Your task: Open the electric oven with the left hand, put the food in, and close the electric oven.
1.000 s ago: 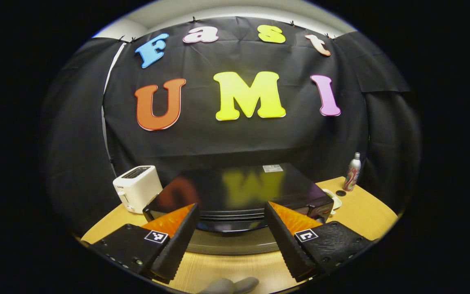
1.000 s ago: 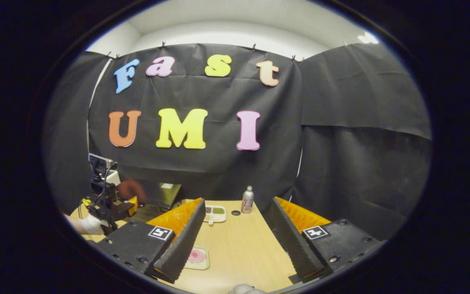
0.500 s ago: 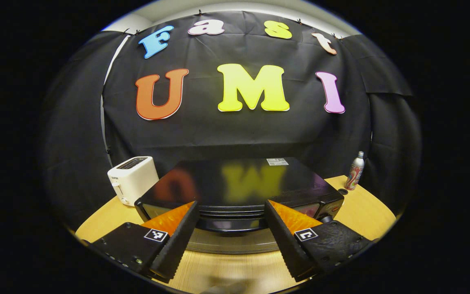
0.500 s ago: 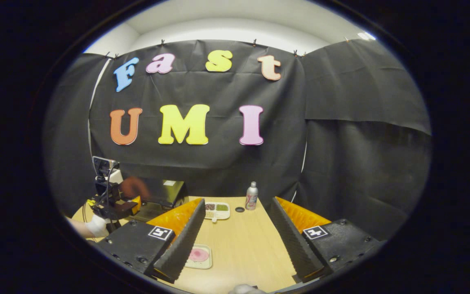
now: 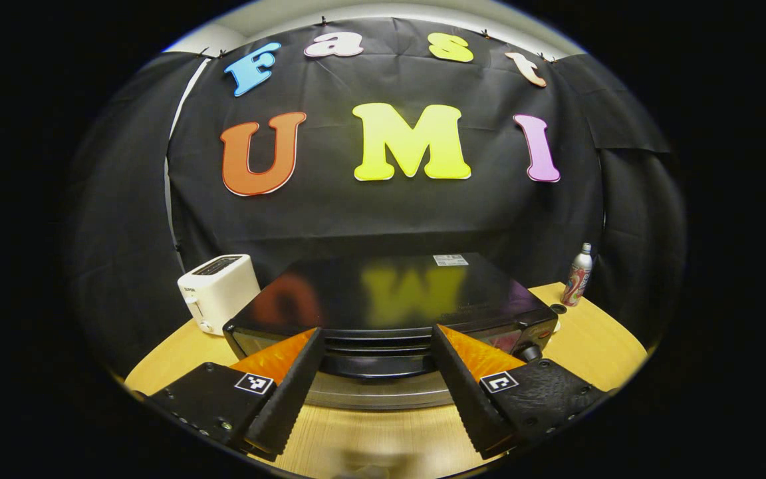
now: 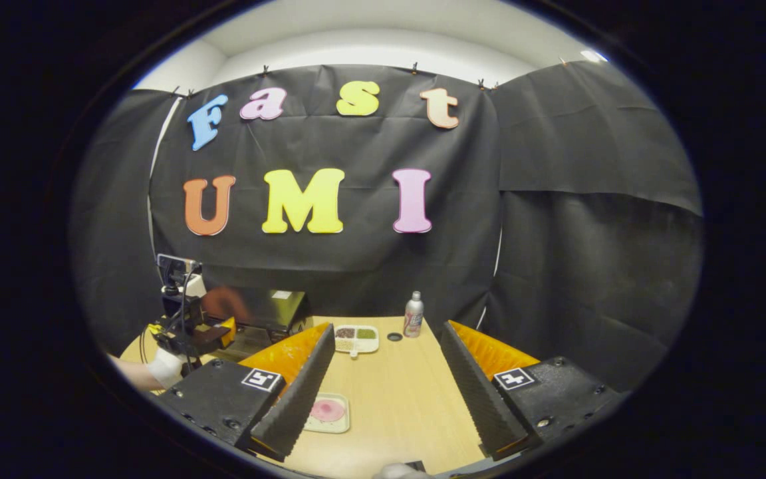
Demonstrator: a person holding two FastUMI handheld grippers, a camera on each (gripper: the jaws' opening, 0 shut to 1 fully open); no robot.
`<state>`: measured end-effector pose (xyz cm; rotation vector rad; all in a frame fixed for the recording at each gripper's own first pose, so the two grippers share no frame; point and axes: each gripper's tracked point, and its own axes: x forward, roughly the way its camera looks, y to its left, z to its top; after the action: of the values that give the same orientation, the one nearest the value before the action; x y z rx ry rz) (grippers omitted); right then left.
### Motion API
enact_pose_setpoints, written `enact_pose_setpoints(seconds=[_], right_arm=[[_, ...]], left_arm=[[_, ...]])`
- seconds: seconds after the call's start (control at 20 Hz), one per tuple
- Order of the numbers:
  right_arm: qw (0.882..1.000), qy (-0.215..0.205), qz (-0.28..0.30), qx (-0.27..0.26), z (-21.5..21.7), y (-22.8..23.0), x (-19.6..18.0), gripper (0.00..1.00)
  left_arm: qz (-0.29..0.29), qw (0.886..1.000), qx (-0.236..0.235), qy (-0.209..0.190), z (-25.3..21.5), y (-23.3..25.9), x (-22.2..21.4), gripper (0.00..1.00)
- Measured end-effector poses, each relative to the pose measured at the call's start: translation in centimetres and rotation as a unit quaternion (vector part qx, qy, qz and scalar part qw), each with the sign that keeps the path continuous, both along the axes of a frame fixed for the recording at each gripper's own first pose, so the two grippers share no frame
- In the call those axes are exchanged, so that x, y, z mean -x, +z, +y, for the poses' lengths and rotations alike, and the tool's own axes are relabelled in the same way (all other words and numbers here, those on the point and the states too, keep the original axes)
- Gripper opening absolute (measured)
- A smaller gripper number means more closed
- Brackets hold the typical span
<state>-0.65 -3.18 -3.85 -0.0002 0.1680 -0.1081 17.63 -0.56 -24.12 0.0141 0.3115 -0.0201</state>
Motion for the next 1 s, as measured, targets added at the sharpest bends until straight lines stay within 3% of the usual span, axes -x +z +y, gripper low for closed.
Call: enact_pose_setpoints(seconds=[0.4, 0.45, 1.0], right_arm=[[1.0, 0.013, 0.005, -0.01, 1.2, -1.4, 0.6, 1.0], [1.0, 0.017, 0.006, -0.011, 1.5, -1.6, 0.7, 0.96], [0.999, 0.038, 0.017, 0.002, 3.1, -2.7, 0.7, 1.0]], left_arm=[[0.019, 1.0, 0.002, -0.01, -0.1, -1.5, 5.3, 0.97], [0.024, 1.0, 0.002, -0.012, 0.0, -1.8, 6.0, 0.97], [0.085, 0.996, 0.006, -0.021, -0.2, -7.3, 12.7, 0.97]])
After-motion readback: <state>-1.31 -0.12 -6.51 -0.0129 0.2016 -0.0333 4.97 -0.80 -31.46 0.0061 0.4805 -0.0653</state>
